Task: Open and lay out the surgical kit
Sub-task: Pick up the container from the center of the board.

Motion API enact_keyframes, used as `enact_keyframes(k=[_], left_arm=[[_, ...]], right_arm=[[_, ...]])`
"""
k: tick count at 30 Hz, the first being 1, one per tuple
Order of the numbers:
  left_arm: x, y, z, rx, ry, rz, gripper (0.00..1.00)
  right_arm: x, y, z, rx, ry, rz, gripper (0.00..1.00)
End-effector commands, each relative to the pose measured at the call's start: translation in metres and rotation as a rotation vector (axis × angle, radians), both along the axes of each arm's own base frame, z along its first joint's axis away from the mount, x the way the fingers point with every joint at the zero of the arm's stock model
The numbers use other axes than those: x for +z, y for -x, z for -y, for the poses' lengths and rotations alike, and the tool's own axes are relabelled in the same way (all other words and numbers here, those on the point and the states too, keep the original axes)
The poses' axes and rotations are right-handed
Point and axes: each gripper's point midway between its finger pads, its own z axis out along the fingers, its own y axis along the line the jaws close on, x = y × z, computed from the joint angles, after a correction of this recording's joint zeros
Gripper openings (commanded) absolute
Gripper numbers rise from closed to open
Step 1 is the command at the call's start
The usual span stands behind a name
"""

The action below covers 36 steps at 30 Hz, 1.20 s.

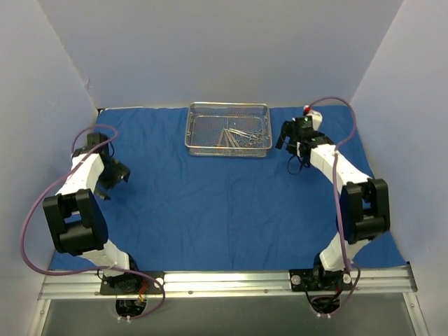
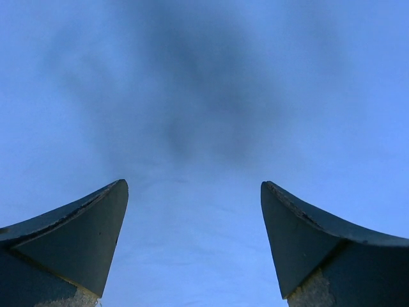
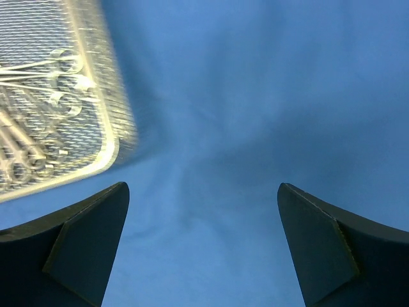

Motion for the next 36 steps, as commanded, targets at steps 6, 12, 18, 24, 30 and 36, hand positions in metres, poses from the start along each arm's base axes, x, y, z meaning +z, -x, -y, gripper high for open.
enact_keyframes(k=[6,12,18,24,30,36], left_arm=[[0.084,-0.121,0.069,-0.401,-0.063,0.399,0.94],[0.093,-0.17,0.131,-0.609,-0.087,0.45,0.98],[0.078,-0.2,0.17,-0.721,-0.103,0.435,0.99],[0.076,-0.223,0.207,-0.81,-0.056,0.475,0.95],[0.062,-0.232,0.225,-0.834,-0.027,0.484,0.86],[0.048,-0.237,0.242,-0.858,-0.004,0.48,0.8]], right_arm=[[-0.016,-0.039,-0.035,0.121,0.042,-0.089,0.95],[-0.033,-0.056,-0.043,0.151,0.067,-0.15,0.86],[-0.041,-0.061,-0.053,0.183,0.064,-0.17,0.73],[-0.051,-0.063,-0.059,0.214,0.074,-0.192,0.61],[-0.059,-0.067,-0.065,0.234,0.073,-0.199,0.43],[-0.063,-0.069,-0.072,0.246,0.071,-0.195,0.22]])
